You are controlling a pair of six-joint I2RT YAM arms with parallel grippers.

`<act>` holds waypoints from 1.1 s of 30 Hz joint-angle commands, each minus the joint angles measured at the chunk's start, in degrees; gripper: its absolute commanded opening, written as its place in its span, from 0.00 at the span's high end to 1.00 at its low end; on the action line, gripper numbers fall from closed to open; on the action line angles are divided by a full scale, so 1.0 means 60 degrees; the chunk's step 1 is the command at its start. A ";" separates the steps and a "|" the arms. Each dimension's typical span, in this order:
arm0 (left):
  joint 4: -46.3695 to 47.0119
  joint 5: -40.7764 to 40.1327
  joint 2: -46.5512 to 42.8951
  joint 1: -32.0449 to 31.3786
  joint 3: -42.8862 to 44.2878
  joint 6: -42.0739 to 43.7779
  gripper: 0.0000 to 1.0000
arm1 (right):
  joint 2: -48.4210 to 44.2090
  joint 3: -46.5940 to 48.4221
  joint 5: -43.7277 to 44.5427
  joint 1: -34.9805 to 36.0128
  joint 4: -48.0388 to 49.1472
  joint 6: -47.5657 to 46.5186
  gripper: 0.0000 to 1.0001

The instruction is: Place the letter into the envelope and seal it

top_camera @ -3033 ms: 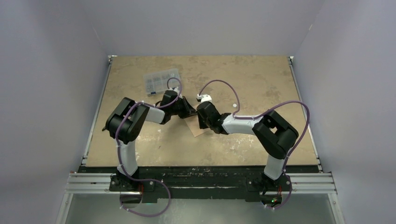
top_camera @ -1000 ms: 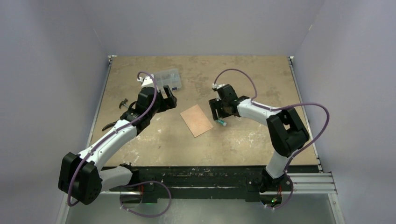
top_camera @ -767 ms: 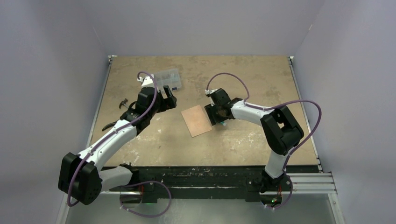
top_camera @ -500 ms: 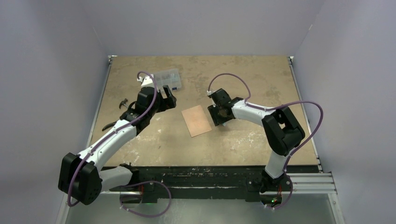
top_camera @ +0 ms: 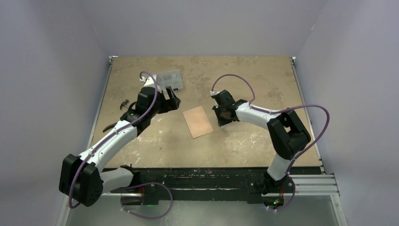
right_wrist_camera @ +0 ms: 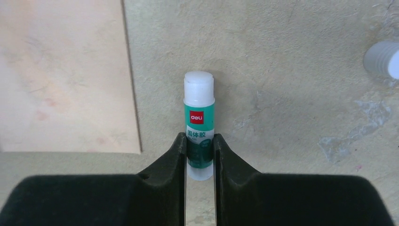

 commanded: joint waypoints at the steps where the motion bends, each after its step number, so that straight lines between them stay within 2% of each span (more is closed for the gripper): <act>1: 0.1582 0.2411 -0.0077 0.0072 0.0079 0.0292 0.15 | -0.1643 -0.0292 -0.0720 -0.0045 0.1547 0.0605 0.88; 4: 0.2875 0.4195 -0.0045 0.0061 -0.0094 0.0509 0.16 | -0.2695 -0.0615 -0.1795 -0.0063 0.2753 0.0906 0.88; 8: 0.4393 0.5791 -0.0117 0.0057 -0.0278 0.0309 0.16 | -0.3673 -0.1053 -0.3843 -0.0066 0.4476 0.1260 0.89; 13: 0.5545 0.6689 -0.0162 0.0057 -0.0319 -0.0074 0.18 | -0.4271 -0.1333 -0.5867 -0.0067 0.6554 0.1969 0.90; 16: 0.5776 0.6726 -0.0233 0.0057 -0.0370 -0.0282 0.30 | -0.4383 -0.1472 -0.6770 -0.0068 0.7435 0.2413 0.91; 18: 0.6208 0.7016 -0.0236 0.0057 -0.0477 -0.0569 0.43 | -0.4353 -0.1476 -0.7047 -0.0067 0.7708 0.2631 0.91; 25: 0.6944 0.7234 -0.0011 0.0057 -0.0773 -0.1305 0.55 | -0.4267 -0.1578 -0.7716 -0.0066 0.8600 0.3018 0.94; 29: 0.8643 0.7463 0.0354 0.0057 -0.1261 -0.2638 0.63 | -0.4110 -0.1610 -0.8154 -0.0066 0.8922 0.3038 0.94; 33: 1.0218 0.7759 0.0865 0.0057 -0.1550 -0.3800 0.81 | -0.3951 -0.1544 -0.8416 -0.0066 0.9008 0.2935 0.93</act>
